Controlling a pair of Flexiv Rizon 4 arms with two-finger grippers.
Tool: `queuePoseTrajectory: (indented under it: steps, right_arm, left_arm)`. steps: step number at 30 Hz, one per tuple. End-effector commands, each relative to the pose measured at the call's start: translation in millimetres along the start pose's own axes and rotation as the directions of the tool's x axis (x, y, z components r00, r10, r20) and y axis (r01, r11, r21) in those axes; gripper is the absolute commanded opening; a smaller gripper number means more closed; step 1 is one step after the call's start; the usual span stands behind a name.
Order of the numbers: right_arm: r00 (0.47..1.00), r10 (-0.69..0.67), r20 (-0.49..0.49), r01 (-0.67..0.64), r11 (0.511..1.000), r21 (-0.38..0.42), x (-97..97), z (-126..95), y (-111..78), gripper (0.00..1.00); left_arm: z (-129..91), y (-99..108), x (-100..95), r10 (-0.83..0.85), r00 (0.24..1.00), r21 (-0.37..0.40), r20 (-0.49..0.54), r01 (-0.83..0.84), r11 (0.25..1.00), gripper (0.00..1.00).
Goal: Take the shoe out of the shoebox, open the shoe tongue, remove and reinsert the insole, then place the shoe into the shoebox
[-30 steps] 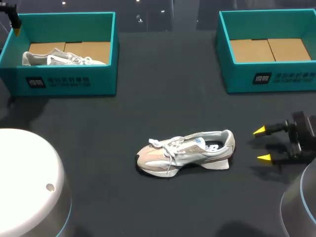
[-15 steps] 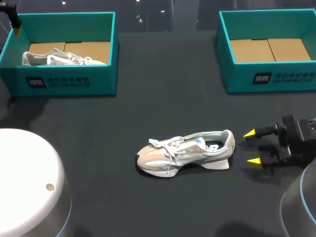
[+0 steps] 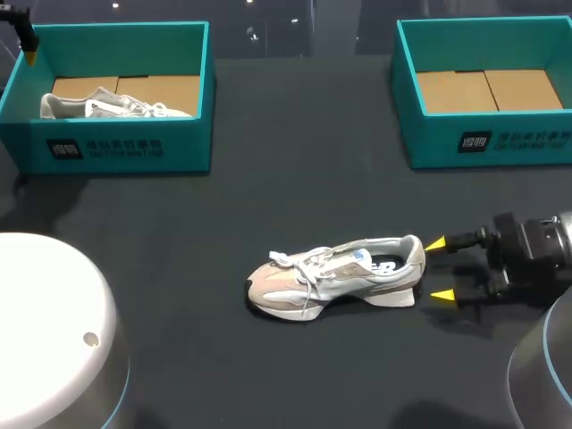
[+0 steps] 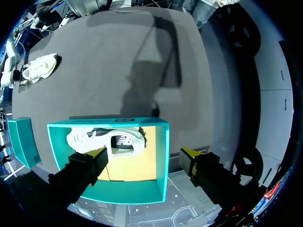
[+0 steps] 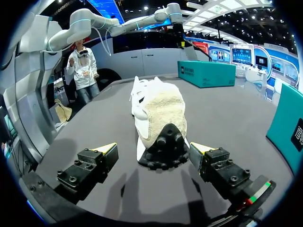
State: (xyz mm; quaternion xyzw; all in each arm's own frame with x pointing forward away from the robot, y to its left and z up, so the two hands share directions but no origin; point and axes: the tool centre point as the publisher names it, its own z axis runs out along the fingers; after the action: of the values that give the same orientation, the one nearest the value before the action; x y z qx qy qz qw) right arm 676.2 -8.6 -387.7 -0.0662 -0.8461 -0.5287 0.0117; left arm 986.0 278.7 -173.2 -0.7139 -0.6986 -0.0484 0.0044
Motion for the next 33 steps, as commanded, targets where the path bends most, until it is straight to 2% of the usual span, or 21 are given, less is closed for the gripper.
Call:
queuePoseTrajectory:
  steps: [1,12,33]
  right_arm:
    - [1.0,0.001,-0.003,-0.001,1.0,0.003,-3.8,8,0.3,1.0]
    - [0.999,-0.025,-0.022,0.025,1.0,-0.009,-16.4,21,2.4,1.0]
    - [0.999,-0.046,-0.028,0.045,0.998,-0.044,-10.4,45,6.4,1.0]
  left_arm:
    - [-1,0,0.1,0.001,1.0,0.0,-0.002,-0.001,1.0,1.0]
    - [-1,0,0.1,0.001,1.0,0.0,-0.002,-0.001,1.0,1.0]
    - [-1,0,0.1,0.001,1.0,0.0,-0.002,-0.001,1.0,1.0]
